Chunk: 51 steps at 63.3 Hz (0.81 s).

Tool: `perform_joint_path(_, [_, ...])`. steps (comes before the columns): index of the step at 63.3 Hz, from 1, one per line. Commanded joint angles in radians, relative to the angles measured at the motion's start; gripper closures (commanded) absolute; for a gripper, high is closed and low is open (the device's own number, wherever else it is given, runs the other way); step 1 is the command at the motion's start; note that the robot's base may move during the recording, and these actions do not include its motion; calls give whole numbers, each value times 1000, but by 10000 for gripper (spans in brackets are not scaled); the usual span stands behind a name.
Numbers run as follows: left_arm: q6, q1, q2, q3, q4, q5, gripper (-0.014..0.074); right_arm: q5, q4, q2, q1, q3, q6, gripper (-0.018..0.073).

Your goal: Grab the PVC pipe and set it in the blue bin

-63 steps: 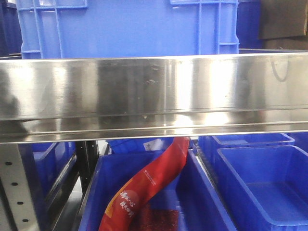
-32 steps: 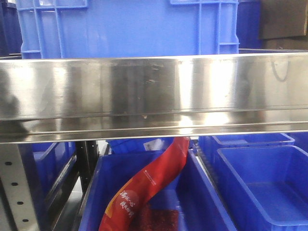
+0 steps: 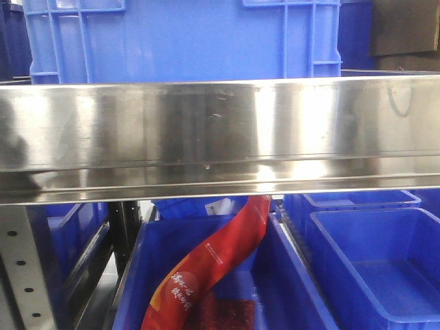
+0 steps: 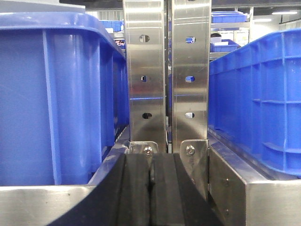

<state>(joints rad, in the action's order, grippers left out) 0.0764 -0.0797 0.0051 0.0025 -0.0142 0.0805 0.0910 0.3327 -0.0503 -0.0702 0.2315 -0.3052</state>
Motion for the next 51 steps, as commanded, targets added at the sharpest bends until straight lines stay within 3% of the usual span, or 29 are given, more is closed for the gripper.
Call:
perform_joint_path(1, [-5,-4,-5,-3,-8,17,707,-18,-8,6,7,-17,-1,725])
perform_joint_path(15, [-5,-4,-5,-3,-8,17,707,-18,-84,26,7,-38,1,725])
perform_joint_path(26, [-5,-4,-5,-3,-8,17,707,-84,-201,32,7,-118,193,725])
perform_joint_path(35, [-5,-4,-5,-3,-8,17,707,-110,-237,43,10,-162,214,725])
perform_joint_path(51, [-5,-4,-5,-3,-8,17,707,-106,-237,50,115,-217,214,728])
